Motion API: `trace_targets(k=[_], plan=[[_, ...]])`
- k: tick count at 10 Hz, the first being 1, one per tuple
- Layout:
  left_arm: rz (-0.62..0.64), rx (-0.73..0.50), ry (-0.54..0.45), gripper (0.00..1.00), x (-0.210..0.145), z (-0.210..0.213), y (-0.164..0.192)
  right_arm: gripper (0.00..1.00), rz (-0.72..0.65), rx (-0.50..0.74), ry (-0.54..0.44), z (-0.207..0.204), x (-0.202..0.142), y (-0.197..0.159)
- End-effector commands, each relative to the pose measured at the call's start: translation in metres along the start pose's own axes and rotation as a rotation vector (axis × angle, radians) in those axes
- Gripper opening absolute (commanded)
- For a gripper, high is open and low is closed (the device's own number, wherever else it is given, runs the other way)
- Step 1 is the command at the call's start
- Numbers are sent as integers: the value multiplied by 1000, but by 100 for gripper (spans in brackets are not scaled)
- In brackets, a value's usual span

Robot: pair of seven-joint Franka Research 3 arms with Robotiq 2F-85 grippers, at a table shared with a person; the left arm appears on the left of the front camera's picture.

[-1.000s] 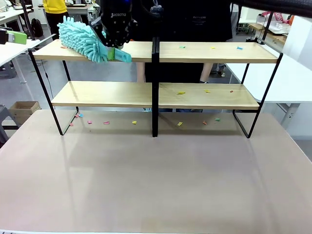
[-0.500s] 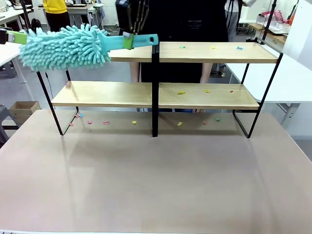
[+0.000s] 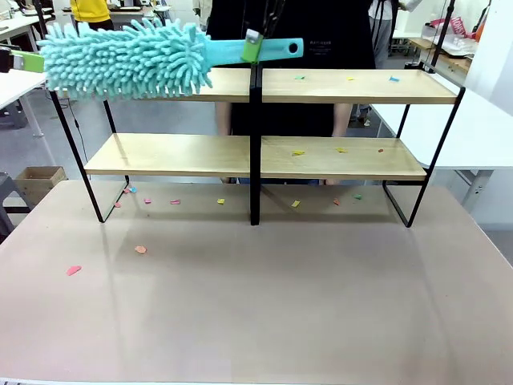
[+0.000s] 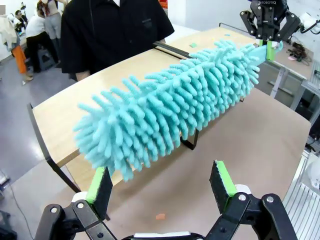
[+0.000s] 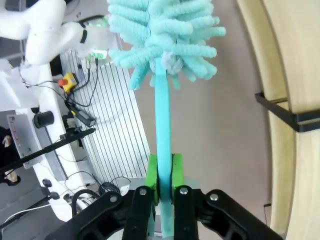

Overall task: Clean the shelves.
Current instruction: Clean a randomly selected level of the Shelf with the Duster.

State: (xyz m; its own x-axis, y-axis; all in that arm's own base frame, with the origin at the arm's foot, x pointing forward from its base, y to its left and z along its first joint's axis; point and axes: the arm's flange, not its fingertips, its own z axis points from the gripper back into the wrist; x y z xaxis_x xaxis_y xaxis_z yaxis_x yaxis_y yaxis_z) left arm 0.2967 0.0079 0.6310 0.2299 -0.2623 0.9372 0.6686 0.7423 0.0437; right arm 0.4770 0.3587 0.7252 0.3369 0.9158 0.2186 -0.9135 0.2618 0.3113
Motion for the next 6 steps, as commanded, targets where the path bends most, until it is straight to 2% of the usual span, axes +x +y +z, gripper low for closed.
trace_targets(k=[1,2,4,6], plan=[[4,-4,-5,100,-1,-2,1,12,-61,8,-39,-20,-39,12],[4,-4,-5,100,-1,-2,1,12,-101,-2,-51,-16,-54,11],[4,-4,-5,100,-1,-2,1,12,-230,-48,-197,6,-96,11],[4,-4,-5,100,-1,-2,1,12,-291,-100,-192,12,-119,17]])
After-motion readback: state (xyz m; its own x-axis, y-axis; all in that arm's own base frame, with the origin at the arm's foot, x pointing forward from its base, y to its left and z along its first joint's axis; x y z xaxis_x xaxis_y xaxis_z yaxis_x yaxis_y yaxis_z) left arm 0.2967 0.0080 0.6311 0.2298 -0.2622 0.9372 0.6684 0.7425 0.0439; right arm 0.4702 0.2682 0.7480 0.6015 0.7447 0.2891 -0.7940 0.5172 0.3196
